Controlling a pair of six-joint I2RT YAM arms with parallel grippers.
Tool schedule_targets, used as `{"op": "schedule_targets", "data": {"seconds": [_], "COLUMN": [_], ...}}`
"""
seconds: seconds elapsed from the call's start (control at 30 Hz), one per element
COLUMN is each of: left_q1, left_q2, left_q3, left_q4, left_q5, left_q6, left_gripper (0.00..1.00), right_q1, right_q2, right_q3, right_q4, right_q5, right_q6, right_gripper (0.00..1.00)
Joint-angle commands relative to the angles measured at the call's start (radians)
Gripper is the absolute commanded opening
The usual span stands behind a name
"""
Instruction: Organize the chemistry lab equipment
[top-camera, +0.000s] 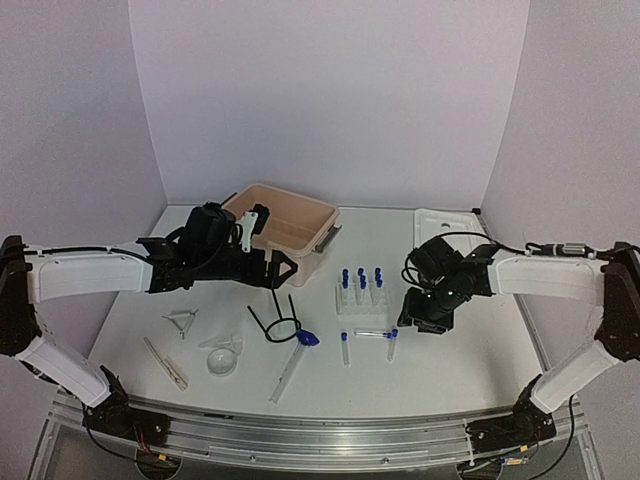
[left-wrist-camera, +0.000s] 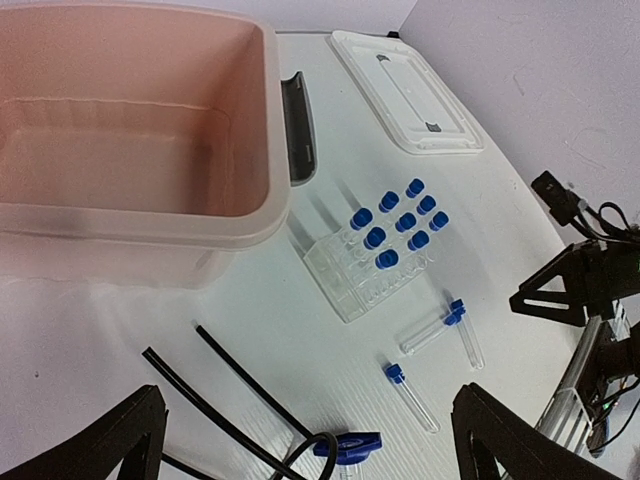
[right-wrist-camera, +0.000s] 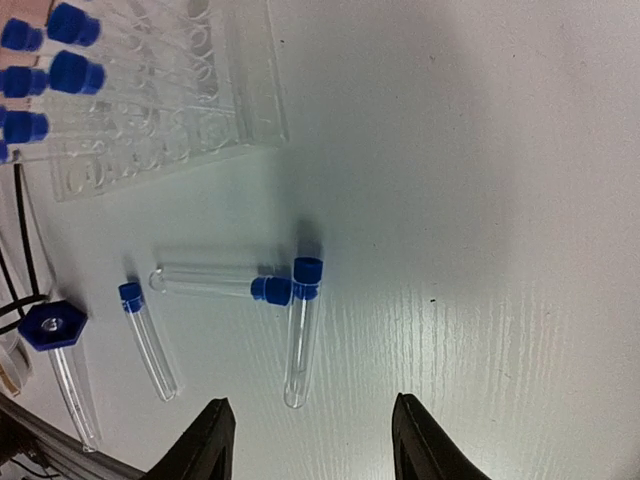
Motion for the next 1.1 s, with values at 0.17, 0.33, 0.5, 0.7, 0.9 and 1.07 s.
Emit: {"op": "schedule_targets", "data": {"seconds": [0.17, 0.33, 0.5, 0.7, 0.9, 1.07], "left_q1": [0.002, 0.002, 0.002, 0.002, 0.002, 0.002], "left_q2": [-0.058, -0.073, -0.078, -0.084, -0.080, -0.079], "left_q3": [-0.032, -0.044, -0.056, -0.064, -0.069, -0.069], "left_q4": [0.029, 0.027, 0.028, 0.034, 0.042, 0.044], "left_q5": [0.011, 0.018, 0.020, 0.021, 0.021, 0.019], "left_q6": [-0.003, -0.005, -0.012, -0.018, -0.022, -0.020], "left_gripper": [1.00, 1.00, 1.00, 1.00, 1.00, 1.00], "right_q1": [0.007, 0.007, 0.007, 0.007, 0.007, 0.007], "right_q2": [0.196, 0.242, 0.274, 0.312, 0.340, 0.360], "right_q3": [0.140, 0.165, 0.169, 0.169, 0.167, 0.170], "right_q4": [-0.028, -0.029, -0.028, -0.026, -0.021, -0.014], "right_q5": [0.003, 0.031, 0.028, 0.042, 0.045, 0.038], "right_q6": [0.074, 0.074, 0.075, 0.072, 0.067, 0.070], "right_gripper": [0.38, 0.33, 0.28, 0.25, 0.23, 0.22]}}
